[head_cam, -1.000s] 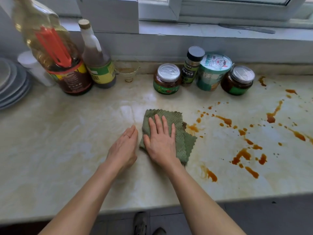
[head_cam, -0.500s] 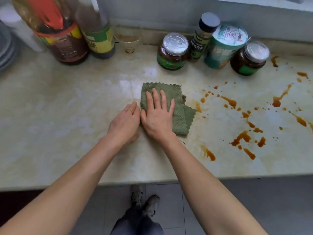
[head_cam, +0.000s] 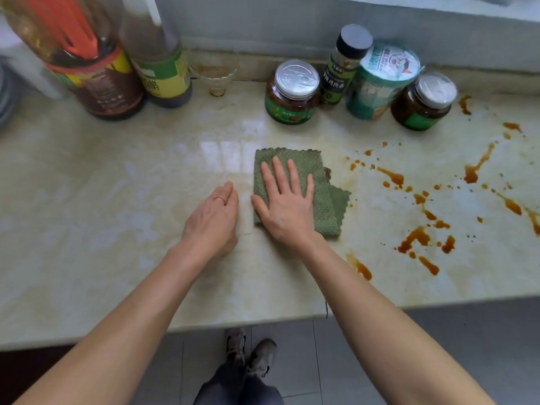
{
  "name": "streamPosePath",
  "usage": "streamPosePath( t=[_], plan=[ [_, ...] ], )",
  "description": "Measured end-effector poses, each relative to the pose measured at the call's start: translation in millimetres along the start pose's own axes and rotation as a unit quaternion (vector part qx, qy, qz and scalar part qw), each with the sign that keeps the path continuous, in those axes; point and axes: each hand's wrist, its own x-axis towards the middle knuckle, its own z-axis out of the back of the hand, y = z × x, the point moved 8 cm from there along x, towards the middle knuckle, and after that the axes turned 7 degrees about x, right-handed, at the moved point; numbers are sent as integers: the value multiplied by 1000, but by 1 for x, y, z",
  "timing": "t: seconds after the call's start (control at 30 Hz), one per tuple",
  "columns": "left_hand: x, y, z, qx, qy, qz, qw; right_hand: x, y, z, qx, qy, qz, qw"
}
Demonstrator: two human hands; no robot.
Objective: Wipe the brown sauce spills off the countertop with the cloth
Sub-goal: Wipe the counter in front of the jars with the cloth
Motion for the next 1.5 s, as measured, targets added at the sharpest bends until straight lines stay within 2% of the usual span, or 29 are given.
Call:
streamPosePath(
  t=[0.07,0.17,0.23,0.4,0.47,0.6,0.67,0.8,0.87,1.03,1.1,1.23,1.4,1.5],
  plan=[
    [1,0,-1,4,1,-1,1000,24,-9,6,3,9,8,1000],
    [1,1,-4,7,0,3,1000,62,-28,14,21,9,-53,998],
    [0,1,-6,8,2,6,1000,53,-22,11,17,-7,-75,997],
    [1,2,-7,7,0,0,1000,-56,19,-11,17,-16,22,999],
    [2,2,-5,9,5,2,1000,-51,11,-12,5,-8,37,999],
    [1,0,-6,22,3,5,1000,-3,-8,1,-5,9,-24,1000],
    [1,0,-8,20,4,11,1000,-16,-1,-2,15,5,-35,999],
    [0,0,-10,19,4,8,1000,-108,21,-17,20,4,44,999],
    [0,2,-11,19,6,8,1000,-110,8,-19,8,14,73,997],
    [3,4,-14,11,7,16,1000,-82,-7,-7,6,-24,-14,1000],
    [3,2,-16,15,6,17,1000,-113,9,-16,15,-13,12,1000],
    [5,4,-17,15,3,19,1000,-149,1,-19,-14,13,131,991],
    [5,4,-19,5,-4,38,999,-135,-3,-12,3,-8,53,999],
    [6,3,-21,11,-6,41,999,-169,10,-22,-35,14,169,985]
  ],
)
